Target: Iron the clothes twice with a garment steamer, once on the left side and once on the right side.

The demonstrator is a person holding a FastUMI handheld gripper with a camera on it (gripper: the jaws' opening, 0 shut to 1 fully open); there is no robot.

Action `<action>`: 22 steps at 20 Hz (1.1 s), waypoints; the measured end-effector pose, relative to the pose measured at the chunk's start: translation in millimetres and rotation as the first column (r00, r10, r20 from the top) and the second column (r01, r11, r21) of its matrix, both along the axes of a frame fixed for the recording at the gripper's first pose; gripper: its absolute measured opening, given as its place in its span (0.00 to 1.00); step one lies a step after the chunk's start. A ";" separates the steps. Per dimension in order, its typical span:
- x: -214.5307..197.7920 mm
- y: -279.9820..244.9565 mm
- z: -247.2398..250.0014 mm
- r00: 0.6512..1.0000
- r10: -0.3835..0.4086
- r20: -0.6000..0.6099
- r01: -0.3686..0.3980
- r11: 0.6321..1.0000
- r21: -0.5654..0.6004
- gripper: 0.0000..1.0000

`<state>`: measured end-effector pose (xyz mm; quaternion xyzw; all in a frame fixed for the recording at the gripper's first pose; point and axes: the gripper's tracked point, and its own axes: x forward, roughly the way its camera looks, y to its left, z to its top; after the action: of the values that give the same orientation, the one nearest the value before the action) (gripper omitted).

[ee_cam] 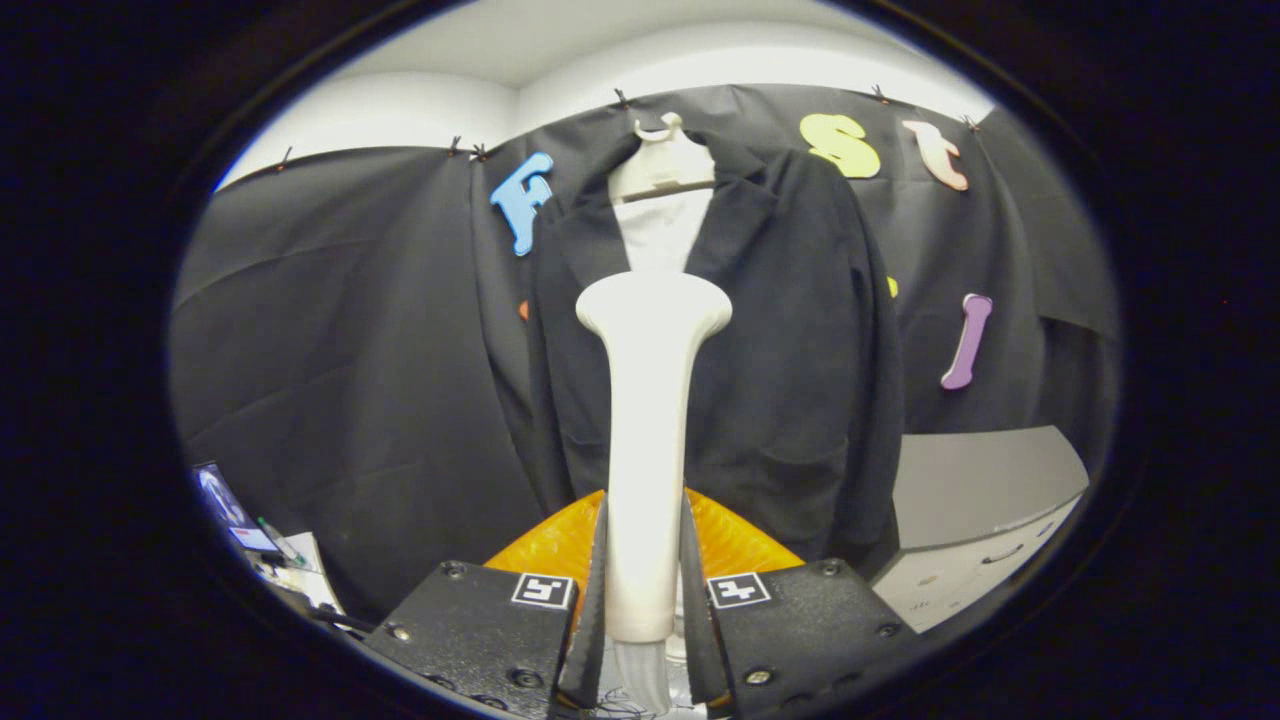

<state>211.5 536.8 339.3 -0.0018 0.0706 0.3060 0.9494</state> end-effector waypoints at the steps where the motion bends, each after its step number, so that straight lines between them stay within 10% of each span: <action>1: -1.6 8.6 5.0 1.000 0.009 0.010 -0.009 1.000 0.002 0.36; 22: 25.7 95.5 14.4 0.998 0.055 0.033 -0.051 0.994 -0.092 0.36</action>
<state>237.2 632.3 353.8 -0.0522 0.0677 0.3275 0.9410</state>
